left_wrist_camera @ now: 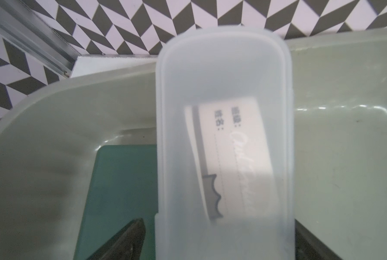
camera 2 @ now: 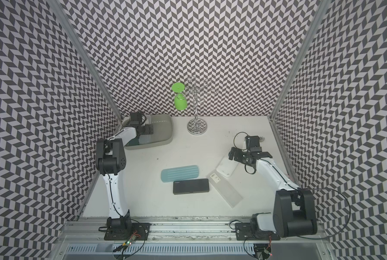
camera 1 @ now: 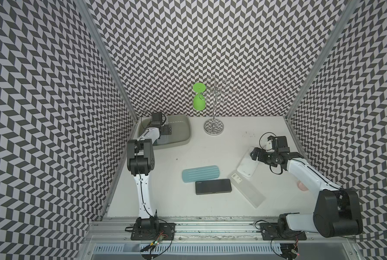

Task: Put the pencil case into the storage box
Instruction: Place the pencil case at the storage box.

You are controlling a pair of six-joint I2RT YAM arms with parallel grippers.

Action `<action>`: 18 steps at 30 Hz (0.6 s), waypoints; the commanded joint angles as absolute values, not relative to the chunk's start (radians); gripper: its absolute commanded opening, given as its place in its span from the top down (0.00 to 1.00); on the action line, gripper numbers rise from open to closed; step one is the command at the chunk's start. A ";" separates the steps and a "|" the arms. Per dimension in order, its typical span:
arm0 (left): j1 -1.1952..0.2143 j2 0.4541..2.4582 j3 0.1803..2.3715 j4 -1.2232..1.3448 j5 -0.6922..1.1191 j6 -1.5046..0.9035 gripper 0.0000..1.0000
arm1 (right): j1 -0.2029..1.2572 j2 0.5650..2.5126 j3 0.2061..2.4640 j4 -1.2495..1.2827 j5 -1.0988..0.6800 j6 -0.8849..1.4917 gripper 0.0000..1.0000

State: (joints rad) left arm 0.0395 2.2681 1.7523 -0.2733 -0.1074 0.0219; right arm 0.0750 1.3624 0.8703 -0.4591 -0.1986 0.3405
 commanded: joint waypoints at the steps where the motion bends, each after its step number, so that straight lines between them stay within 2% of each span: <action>1: 0.033 2.200 1.750 -0.276 -0.053 0.041 0.00 | 0.070 1.338 0.890 -0.459 -0.195 0.336 0.00; 18: 0.037 2.256 1.701 -0.253 0.118 -0.005 0.00 | 0.069 1.261 0.848 -0.491 -0.170 0.330 0.00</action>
State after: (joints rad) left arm 0.0299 2.2414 1.6951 -0.2623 0.0566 0.0185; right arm 0.0750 1.2938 0.8581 -0.4938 -0.1894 0.3401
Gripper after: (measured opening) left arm 0.997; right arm 0.995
